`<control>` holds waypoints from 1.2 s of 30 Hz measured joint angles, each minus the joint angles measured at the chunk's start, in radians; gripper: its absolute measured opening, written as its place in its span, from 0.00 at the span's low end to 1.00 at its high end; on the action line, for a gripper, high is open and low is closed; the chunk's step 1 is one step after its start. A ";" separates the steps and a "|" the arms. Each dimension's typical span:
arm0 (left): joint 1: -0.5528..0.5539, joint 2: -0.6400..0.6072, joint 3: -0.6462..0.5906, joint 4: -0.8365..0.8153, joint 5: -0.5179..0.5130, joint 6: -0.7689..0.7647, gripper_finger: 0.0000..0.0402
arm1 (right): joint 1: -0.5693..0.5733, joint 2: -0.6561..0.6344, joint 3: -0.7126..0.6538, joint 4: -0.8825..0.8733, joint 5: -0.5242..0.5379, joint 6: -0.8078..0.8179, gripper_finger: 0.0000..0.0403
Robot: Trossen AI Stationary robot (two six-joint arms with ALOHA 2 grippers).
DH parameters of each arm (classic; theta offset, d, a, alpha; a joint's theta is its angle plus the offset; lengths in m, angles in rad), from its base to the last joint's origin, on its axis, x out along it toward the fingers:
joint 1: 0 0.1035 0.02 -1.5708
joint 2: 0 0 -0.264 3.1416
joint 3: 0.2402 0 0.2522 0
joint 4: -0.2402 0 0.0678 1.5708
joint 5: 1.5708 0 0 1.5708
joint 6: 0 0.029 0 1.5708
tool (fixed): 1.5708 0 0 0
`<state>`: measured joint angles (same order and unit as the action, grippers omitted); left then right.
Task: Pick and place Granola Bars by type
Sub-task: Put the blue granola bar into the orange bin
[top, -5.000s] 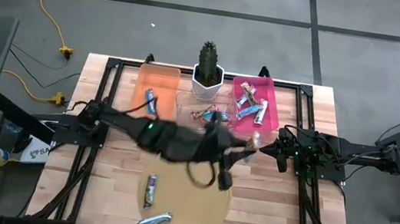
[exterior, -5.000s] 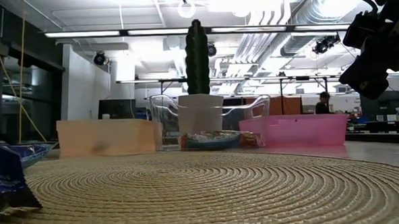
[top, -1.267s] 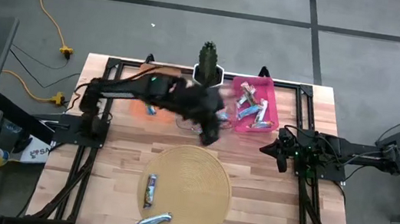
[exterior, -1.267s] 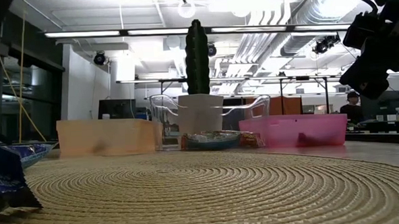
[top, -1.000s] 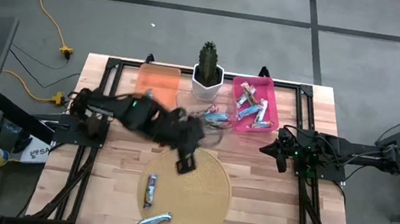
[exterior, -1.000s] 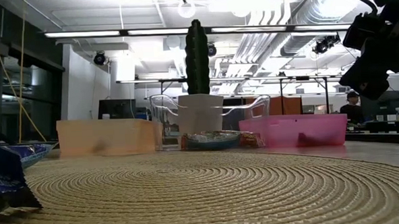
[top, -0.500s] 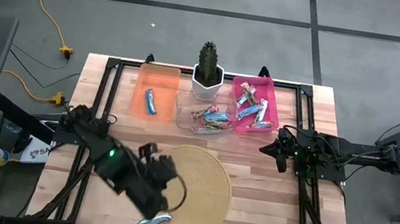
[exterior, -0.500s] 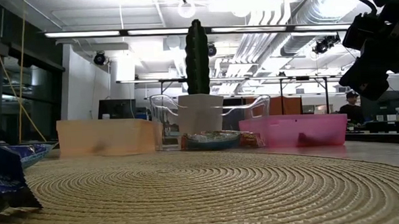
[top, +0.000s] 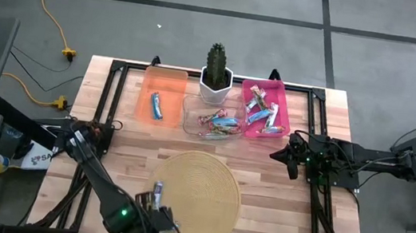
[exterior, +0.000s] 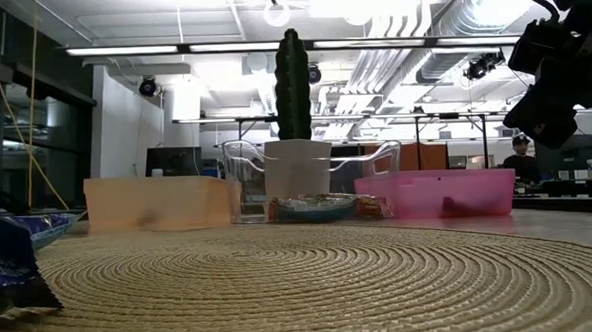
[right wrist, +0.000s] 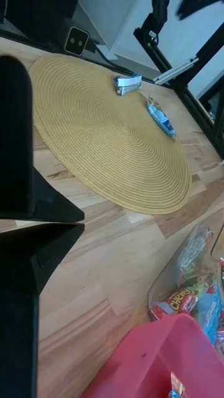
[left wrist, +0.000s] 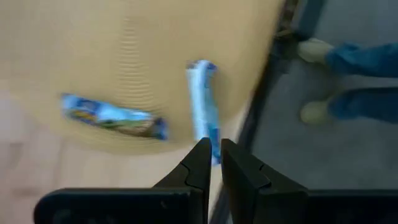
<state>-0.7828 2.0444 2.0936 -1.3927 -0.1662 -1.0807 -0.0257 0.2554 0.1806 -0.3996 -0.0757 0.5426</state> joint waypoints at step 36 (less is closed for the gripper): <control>-0.007 0.212 -0.088 0.241 0.044 -0.022 0.63 | 0.000 0.015 0.002 0.003 -0.013 0.000 0.00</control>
<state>-0.7902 2.2564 2.0052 -1.1522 -0.1220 -1.1025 -0.0255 0.2701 0.1822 -0.3968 -0.0891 0.5426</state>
